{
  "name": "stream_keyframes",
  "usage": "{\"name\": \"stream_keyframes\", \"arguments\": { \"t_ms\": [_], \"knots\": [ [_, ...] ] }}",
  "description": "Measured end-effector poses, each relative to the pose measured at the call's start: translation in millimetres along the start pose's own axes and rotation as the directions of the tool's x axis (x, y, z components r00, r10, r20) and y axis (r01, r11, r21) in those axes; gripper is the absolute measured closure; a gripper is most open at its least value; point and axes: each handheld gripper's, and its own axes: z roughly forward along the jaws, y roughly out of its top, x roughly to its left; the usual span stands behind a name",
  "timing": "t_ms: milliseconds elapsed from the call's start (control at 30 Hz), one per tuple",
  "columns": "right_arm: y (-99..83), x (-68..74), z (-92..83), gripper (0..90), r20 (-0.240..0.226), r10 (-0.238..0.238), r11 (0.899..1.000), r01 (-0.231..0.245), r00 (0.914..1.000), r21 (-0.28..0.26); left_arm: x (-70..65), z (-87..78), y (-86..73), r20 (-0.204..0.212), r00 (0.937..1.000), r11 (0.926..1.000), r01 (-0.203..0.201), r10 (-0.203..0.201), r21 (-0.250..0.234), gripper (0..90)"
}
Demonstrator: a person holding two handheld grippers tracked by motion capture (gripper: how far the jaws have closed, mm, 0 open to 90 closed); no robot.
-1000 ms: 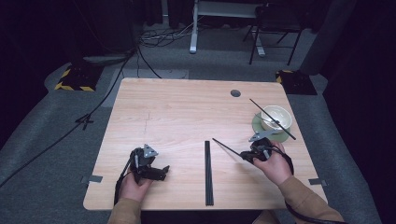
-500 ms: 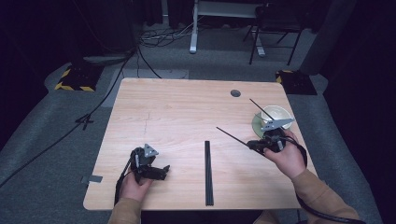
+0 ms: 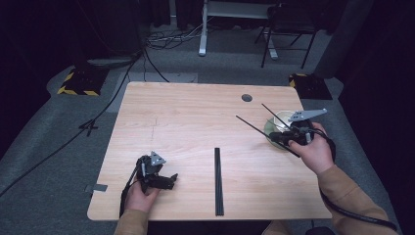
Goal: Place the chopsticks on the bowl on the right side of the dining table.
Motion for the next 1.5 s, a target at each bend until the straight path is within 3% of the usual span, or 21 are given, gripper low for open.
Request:
{"name": "stream_keyframes", "arguments": {
  "t_ms": [433,567,800,1067,1500],
  "knots": [
    [9.7,-35.0,-18.8,86.2,0.064,0.035,0.998,-0.032,0.9973,-0.057,0.5,-0.2,0.1,-0.001,1.0000,1.0000,-0.005,0.005,-0.001,0.5],
    [5.6,-52.9,-18.4,86.2,0.074,0.079,0.993,-0.072,0.9941,-0.089,0.6,-0.1,0.1,0.000,1.0000,1.0000,-0.004,0.004,0.000,0.4],
    [-0.8,-80.5,-18.5,86.2,0.111,0.107,0.991,-0.097,0.9880,-0.093,0.5,0.1,0.2,0.001,1.0000,1.0000,-0.002,0.002,-0.001,0.3],
    [-13.7,-111.0,-8.0,86.2,0.139,0.152,0.987,-0.143,0.9785,-0.078,0.5,0.1,0.2,0.001,1.0000,1.0000,-0.002,0.002,-0.001,0.4],
    [-39.3,-135.1,15.9,86.2,0.158,0.180,0.984,-0.175,0.9710,-0.043,0.6,0.1,0.2,0.001,1.0000,1.0000,-0.003,0.003,0.000,0.4]
  ]
}}
